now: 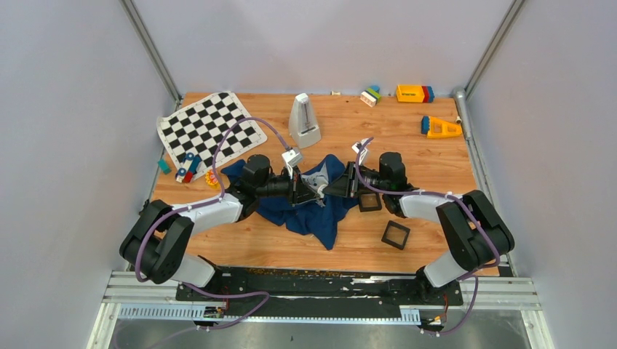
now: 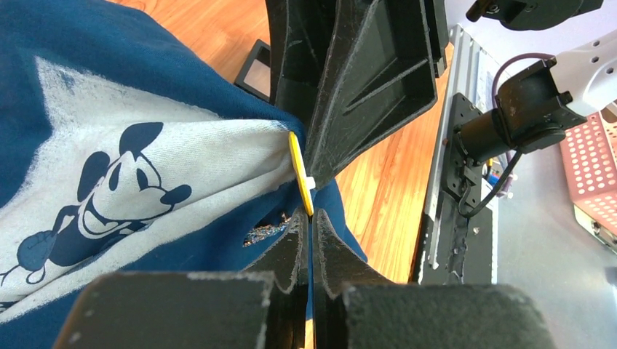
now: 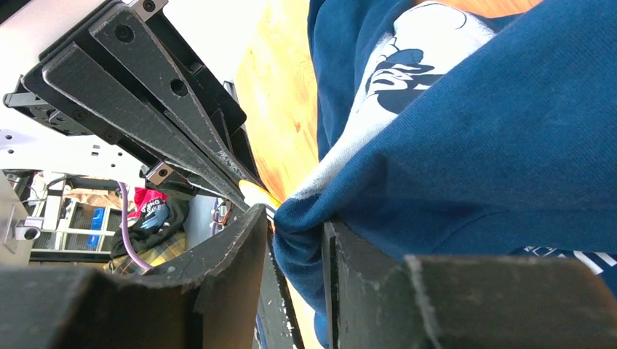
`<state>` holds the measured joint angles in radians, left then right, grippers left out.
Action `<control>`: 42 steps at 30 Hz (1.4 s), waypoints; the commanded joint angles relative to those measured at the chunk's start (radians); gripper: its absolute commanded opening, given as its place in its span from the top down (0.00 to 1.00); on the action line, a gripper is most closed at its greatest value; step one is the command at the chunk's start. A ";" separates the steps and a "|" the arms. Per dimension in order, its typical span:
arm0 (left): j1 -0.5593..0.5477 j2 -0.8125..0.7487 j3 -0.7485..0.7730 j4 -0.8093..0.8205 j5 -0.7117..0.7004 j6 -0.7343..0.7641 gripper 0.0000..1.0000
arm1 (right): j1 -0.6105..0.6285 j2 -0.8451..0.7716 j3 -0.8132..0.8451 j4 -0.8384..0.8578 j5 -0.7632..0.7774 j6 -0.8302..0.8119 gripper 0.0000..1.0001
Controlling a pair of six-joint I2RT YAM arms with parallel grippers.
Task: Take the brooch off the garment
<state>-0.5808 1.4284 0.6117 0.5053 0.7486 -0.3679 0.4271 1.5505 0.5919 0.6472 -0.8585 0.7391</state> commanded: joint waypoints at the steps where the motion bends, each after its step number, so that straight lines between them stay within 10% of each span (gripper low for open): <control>1: -0.018 -0.014 0.042 0.033 0.023 0.002 1.00 | 0.009 -0.025 0.013 0.045 0.013 -0.031 0.62; 6: 0.002 -0.037 0.046 -0.050 -0.102 0.024 1.00 | 0.009 -0.061 -0.025 0.069 0.054 -0.039 0.38; 26: 0.009 -0.118 0.054 -0.231 -0.330 0.112 1.00 | 0.117 -0.030 0.091 -0.236 0.343 -0.191 0.41; 37: 0.009 -0.111 0.058 -0.235 -0.333 0.112 1.00 | 0.185 0.025 0.154 -0.314 0.413 -0.243 0.58; 42: 0.010 -0.108 0.061 -0.252 -0.360 0.122 1.00 | 0.193 0.028 0.161 -0.323 0.417 -0.252 0.81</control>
<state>-0.5743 1.3441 0.6315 0.2497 0.4171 -0.2802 0.6086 1.5829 0.7177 0.3309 -0.4683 0.5175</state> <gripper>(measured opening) 0.007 0.281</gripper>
